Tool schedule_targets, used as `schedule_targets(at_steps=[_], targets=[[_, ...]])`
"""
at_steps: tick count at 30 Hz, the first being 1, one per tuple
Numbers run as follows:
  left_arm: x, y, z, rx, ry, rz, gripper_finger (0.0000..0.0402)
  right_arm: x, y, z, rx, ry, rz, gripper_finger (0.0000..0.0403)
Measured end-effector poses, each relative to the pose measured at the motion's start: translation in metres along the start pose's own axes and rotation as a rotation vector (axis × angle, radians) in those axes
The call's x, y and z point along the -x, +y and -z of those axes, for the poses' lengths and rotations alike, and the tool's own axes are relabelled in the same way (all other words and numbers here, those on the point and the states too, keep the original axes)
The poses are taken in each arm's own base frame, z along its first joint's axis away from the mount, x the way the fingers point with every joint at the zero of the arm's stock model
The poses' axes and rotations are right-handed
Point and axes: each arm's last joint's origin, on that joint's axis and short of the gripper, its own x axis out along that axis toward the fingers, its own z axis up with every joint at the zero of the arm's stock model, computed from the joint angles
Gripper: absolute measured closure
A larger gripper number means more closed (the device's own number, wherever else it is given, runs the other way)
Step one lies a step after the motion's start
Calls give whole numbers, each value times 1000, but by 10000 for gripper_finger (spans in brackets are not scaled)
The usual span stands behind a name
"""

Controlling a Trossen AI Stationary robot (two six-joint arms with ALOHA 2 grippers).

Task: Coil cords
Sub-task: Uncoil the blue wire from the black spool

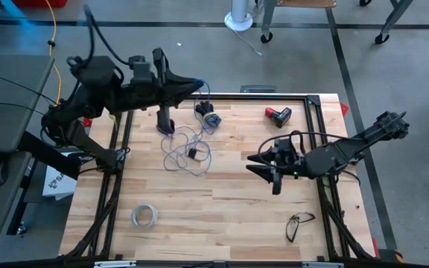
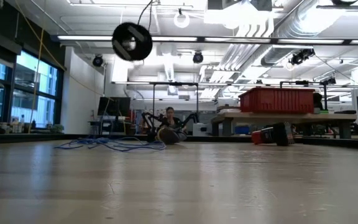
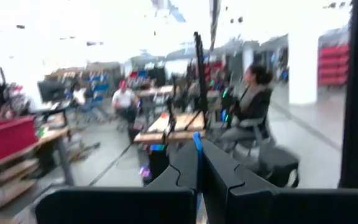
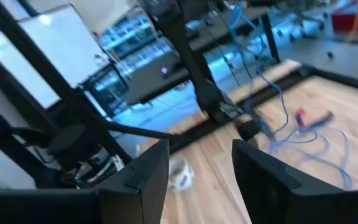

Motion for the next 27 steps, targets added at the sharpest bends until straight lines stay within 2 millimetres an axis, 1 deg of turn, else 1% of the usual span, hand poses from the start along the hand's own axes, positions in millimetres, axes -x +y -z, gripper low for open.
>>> schedule_targets(at_steps=[6, 15, 23, 27], targets=[[5, 3, -17, 23, -109, 16, 401, 1, 5, -8, 20, -70, -54, 234], [19, 12, -40, 41, -204, -7, 401, -3, -1, -12, 41, -83, -24, 234], [22, 13, -45, 45, -219, -9, 401, -7, -6, -15, 42, -82, -23, 234], [22, 13, -45, 46, -219, -17, 401, -8, -8, -16, 74, -86, -14, 234]])
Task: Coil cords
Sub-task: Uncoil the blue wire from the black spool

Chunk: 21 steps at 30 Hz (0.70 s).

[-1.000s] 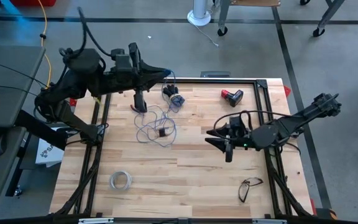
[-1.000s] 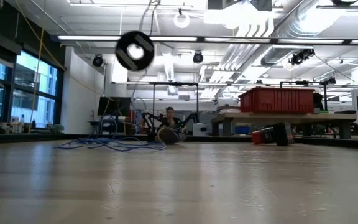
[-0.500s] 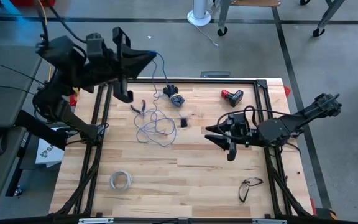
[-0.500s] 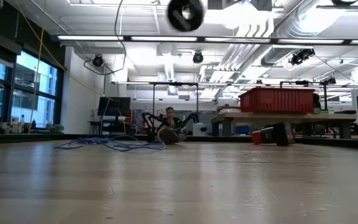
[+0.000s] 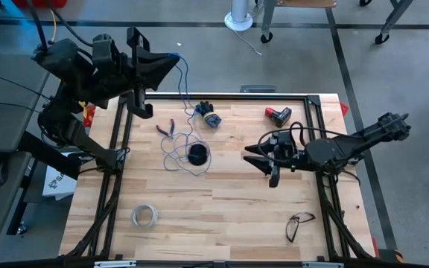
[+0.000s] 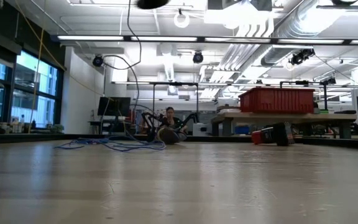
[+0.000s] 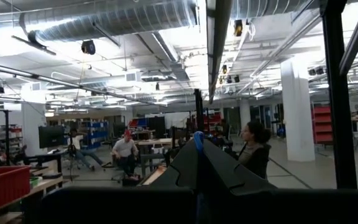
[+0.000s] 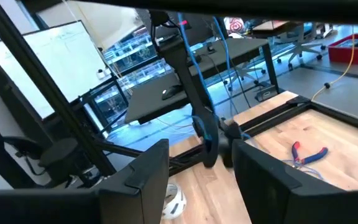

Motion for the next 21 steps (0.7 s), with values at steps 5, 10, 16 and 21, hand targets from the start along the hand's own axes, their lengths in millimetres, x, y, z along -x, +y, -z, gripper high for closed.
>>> schedule_targets(at_steps=[5, 10, 16, 21], targets=[[-2, -1, 2, 47, 1, 3, 401, -4, -3, 0, 89, -5, 14, 234], [-10, -4, 8, 78, -1, 17, 401, -17, -8, 2, 148, -19, 37, 234], [-18, -6, 10, 87, -47, 32, 401, -30, -10, 4, 230, -46, 30, 234], [-23, -8, 14, 89, -57, 36, 401, -44, -13, 2, 261, -61, 56, 234]])
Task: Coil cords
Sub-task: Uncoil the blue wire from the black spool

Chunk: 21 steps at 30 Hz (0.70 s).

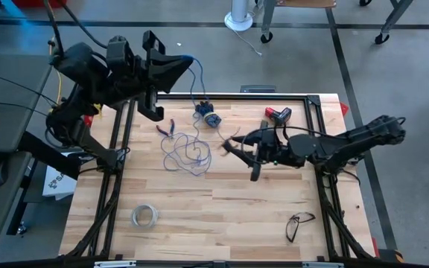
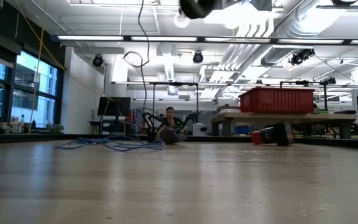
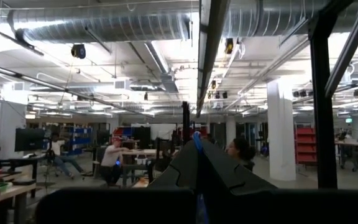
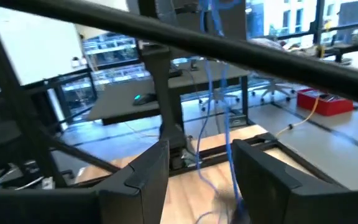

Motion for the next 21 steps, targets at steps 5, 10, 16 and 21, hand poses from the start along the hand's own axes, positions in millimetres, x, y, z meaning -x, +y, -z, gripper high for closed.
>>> schedule_targets(at_steps=[5, 10, 16, 21], targets=[[-5, -1, 4, 22, -5, -1, 401, -15, 9, -9, 140, 65, 11, 234], [-6, -1, 4, 30, -22, -1, 401, -28, 15, -14, 261, 206, 69, 234], [-6, -1, 4, 55, -28, 7, 401, -40, 22, -18, 304, 260, 110, 234], [-6, -2, 3, 57, -34, 21, 401, -46, 26, -14, 237, 268, 54, 234]])
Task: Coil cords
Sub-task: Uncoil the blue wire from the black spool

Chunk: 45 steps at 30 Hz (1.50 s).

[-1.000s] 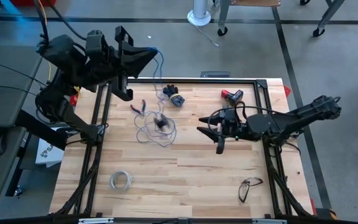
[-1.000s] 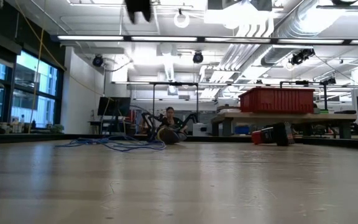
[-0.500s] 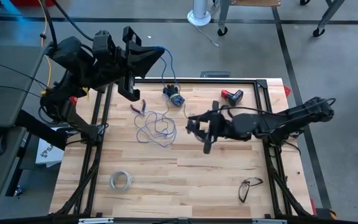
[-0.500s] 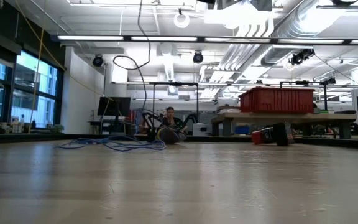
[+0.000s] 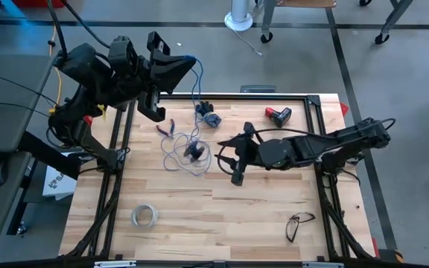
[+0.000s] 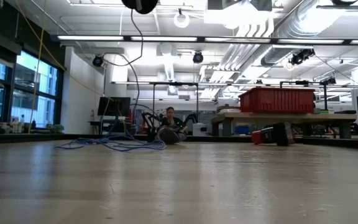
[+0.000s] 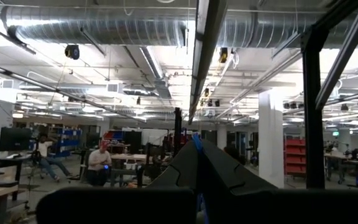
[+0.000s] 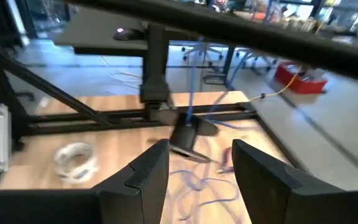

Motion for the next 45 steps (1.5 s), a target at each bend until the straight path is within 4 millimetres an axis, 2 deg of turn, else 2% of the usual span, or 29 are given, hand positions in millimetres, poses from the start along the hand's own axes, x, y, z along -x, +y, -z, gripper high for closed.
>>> schedule_targets(at_steps=[12, 19, 25, 29, 31, 34, 42, 45], targets=[[0, 0, -1, 1, -11, 1, 401, -2, -4, -4, -62, -39, -3, 234], [0, 0, -1, 0, -11, 1, 401, -4, -8, 3, -54, 30, 28, 241], [0, 0, -1, 0, -11, 1, 401, -4, -8, 2, -47, 25, 40, 296], [0, -1, -1, -2, -12, 10, 401, -6, -7, 2, -55, 18, 4, 371], [0, -1, -1, -13, -12, 10, 401, -8, -7, 2, -67, 18, 5, 394], [0, -1, -1, -25, -14, 11, 401, -8, -7, 2, -82, 11, 9, 371], [0, -1, -1, -27, -13, 12, 401, -8, -7, 0, -126, -1, 7, 245], [0, -1, -1, -27, -13, 12, 401, -9, -7, 1, -122, 2, 7, 220]])
